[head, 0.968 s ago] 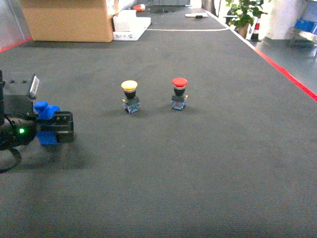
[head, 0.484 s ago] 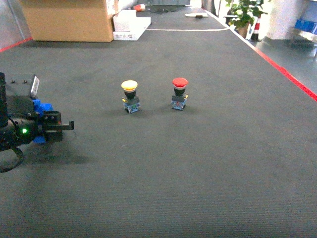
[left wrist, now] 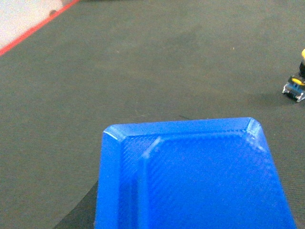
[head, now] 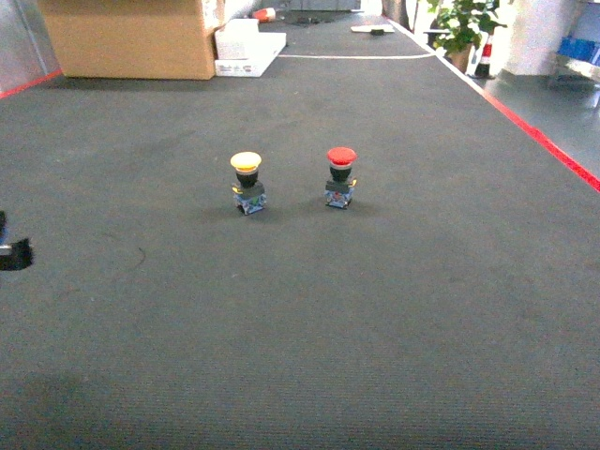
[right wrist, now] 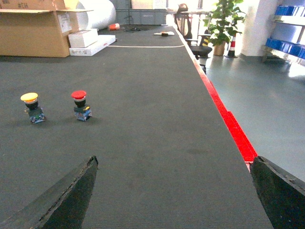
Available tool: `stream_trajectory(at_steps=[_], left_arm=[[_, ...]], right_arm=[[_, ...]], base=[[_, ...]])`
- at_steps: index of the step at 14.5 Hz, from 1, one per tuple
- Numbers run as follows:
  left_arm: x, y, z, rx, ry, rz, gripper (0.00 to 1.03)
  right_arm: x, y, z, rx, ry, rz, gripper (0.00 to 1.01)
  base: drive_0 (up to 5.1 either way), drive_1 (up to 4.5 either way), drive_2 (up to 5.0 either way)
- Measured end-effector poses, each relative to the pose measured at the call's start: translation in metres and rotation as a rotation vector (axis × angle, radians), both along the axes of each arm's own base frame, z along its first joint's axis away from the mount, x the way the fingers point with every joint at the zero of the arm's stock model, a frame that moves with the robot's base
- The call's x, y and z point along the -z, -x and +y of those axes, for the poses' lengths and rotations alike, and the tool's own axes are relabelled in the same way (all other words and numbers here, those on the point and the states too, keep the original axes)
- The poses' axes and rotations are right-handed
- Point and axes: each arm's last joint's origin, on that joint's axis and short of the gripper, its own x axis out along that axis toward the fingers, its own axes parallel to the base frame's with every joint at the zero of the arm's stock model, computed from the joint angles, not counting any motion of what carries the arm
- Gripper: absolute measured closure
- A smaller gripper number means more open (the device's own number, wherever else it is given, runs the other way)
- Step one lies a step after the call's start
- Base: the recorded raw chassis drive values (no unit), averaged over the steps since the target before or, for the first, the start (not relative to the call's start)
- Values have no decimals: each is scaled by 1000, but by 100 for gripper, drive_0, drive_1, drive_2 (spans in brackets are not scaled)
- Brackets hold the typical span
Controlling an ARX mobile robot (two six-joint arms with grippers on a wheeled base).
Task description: Pick blue part to blue bin on bottom shelf
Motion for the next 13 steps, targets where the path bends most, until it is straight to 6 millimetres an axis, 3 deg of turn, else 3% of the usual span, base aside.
stream_trajectory(at_steps=[4,7,8,13], left_arm=[[-72,84,-26,-16,-5,-202,59],[-91,145,-32,-61,35,-288,59],[-94,154,-34,-60,61,-308,59],[-97,152,-38,-58,77,-298,59]], right_arm=[[0,0,0,0,0,0,3],[0,0,0,0,0,0,3],[0,0,0,0,0,0,3],[0,0,0,0,0,0,3]], base=[[0,0,0],[0,0,0],[0,0,0],[0,0,0]])
